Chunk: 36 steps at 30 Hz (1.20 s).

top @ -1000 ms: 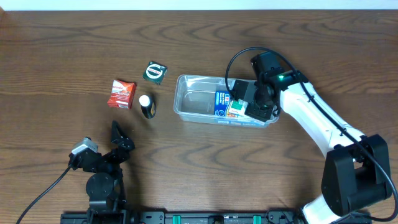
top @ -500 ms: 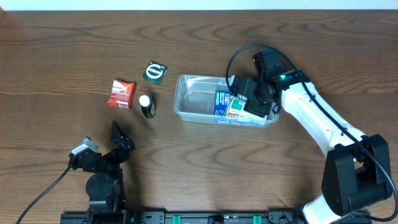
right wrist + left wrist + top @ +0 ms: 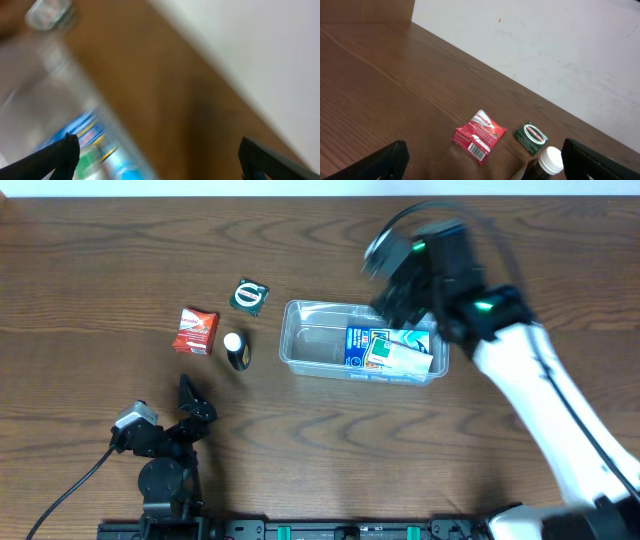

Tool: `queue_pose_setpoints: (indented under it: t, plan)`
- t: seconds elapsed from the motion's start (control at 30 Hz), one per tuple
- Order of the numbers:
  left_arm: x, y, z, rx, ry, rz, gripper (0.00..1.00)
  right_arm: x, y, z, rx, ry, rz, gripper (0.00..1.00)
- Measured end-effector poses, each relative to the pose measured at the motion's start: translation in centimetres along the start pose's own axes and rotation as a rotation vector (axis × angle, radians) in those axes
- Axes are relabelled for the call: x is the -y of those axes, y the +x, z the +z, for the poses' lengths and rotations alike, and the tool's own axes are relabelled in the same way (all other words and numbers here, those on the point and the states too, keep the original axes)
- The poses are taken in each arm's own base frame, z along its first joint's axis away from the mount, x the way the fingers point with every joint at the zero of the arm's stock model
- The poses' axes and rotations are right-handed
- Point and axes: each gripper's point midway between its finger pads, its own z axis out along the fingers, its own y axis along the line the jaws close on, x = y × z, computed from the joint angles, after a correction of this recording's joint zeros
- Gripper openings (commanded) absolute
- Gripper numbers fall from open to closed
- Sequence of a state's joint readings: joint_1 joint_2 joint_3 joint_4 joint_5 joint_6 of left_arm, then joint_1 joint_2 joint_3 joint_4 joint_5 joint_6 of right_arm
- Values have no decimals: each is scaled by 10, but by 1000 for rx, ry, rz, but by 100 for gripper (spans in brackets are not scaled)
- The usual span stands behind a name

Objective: Pack container
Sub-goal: 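Release the box and raise the right arm away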

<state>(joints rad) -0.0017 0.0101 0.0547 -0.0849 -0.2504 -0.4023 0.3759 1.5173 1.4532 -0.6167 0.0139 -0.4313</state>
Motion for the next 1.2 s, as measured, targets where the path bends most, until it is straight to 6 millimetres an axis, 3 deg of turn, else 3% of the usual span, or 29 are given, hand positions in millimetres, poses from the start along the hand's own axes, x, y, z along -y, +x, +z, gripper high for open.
queue_pose_setpoints:
  t: [0.07, 0.13, 0.27, 0.43, 0.57, 0.7, 0.9, 1.1, 1.2]
  plan:
    - [0, 0, 0, 0, 0, 0, 98, 43, -10, -23, 63, 134, 121, 99]
    - [0, 0, 0, 0, 0, 0, 98, 89, -2, -42, 85, 260, 256, 99]
    - [0, 0, 0, 0, 0, 0, 98, 160, 52, -54, 6, 446, 456, 99]
    - [0, 0, 0, 0, 0, 0, 98, 207, 127, -55, -147, 559, 607, 99]
    - [0, 0, 0, 0, 1, 0, 98, 218, 165, -62, -236, 592, 673, 99]
    - [0, 0, 0, 0, 0, 0, 98, 219, 181, -68, -281, 598, 700, 99]
    - [11, 5, 0, -26, 67, 26, 98, 216, 185, -68, -298, 589, 706, 99]
    - [14, 34, -2, -227, 73, 118, 98, 215, 185, -68, -299, 589, 706, 99]
    - [18, 25, 1, -316, 36, 157, 98, 216, 185, -68, -297, 590, 706, 99]
